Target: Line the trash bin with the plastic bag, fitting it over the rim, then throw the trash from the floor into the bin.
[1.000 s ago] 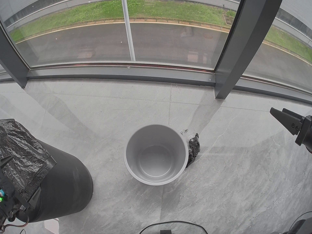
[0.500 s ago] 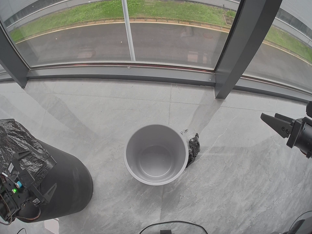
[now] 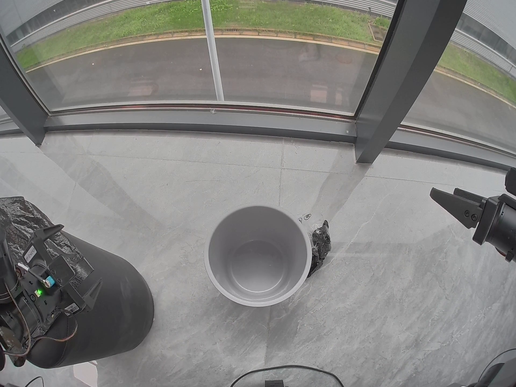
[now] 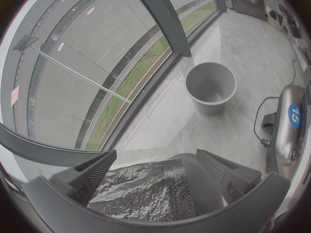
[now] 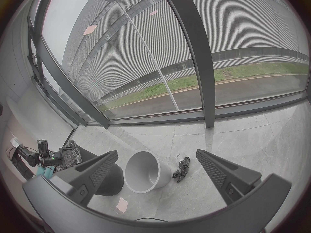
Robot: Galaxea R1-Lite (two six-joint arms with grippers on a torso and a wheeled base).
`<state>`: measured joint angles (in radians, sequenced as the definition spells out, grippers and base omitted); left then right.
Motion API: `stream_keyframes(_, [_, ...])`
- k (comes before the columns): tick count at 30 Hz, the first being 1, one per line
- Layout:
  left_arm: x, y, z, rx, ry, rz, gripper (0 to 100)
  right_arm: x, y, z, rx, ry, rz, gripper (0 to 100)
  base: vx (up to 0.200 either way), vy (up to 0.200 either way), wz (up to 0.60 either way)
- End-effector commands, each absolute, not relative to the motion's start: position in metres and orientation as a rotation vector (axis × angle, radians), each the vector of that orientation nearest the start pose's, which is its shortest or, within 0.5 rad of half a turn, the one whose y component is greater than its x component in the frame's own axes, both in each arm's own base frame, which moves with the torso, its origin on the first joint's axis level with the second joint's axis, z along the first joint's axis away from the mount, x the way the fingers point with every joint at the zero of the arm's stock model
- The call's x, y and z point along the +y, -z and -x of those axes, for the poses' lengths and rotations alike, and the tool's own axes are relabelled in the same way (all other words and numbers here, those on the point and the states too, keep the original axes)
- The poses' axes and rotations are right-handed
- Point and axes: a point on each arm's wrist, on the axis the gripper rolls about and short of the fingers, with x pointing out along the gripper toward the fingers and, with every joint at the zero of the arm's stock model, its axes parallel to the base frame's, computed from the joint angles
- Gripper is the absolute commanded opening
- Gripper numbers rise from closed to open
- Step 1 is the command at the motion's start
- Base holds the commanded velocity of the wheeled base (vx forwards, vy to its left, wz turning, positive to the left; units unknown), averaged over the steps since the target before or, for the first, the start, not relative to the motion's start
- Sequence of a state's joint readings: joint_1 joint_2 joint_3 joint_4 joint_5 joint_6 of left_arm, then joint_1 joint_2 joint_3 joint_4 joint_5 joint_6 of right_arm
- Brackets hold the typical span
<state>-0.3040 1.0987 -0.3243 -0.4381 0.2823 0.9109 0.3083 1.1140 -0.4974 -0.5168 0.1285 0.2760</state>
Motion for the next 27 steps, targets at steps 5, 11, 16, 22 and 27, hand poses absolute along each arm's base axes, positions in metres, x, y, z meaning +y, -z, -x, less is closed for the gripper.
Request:
stream_keyframes(5, [-0.035,-0.168,-0.133,0.282,0.157,-1.024,100,0.048,-0.221,-0.147,0.152,-0.407,-0.264,100,0.000,0.000,0.00])
stream_keyframes(11, [-0.029,-0.168,-0.124,0.283,0.099,-1.059,100,0.048,-0.220,-0.147,0.155,-0.407,-0.264,100,0.000,0.000,0.00])
stream_keyframes(16, [-0.026,-0.163,-0.116,0.305,0.065,-1.081,100,0.048,-0.220,-0.147,0.153,-0.407,-0.264,100,0.000,0.000,0.00])
stream_keyframes(22, [-0.025,-0.157,-0.111,0.317,0.069,-1.081,100,0.047,-0.220,-0.148,0.152,-0.399,-0.264,100,0.000,0.000,0.00])
stream_keyframes(27, [-0.025,-0.155,-0.112,0.329,0.073,-1.083,100,0.047,-0.220,-0.149,0.155,-0.398,-0.264,100,0.000,0.000,0.00])
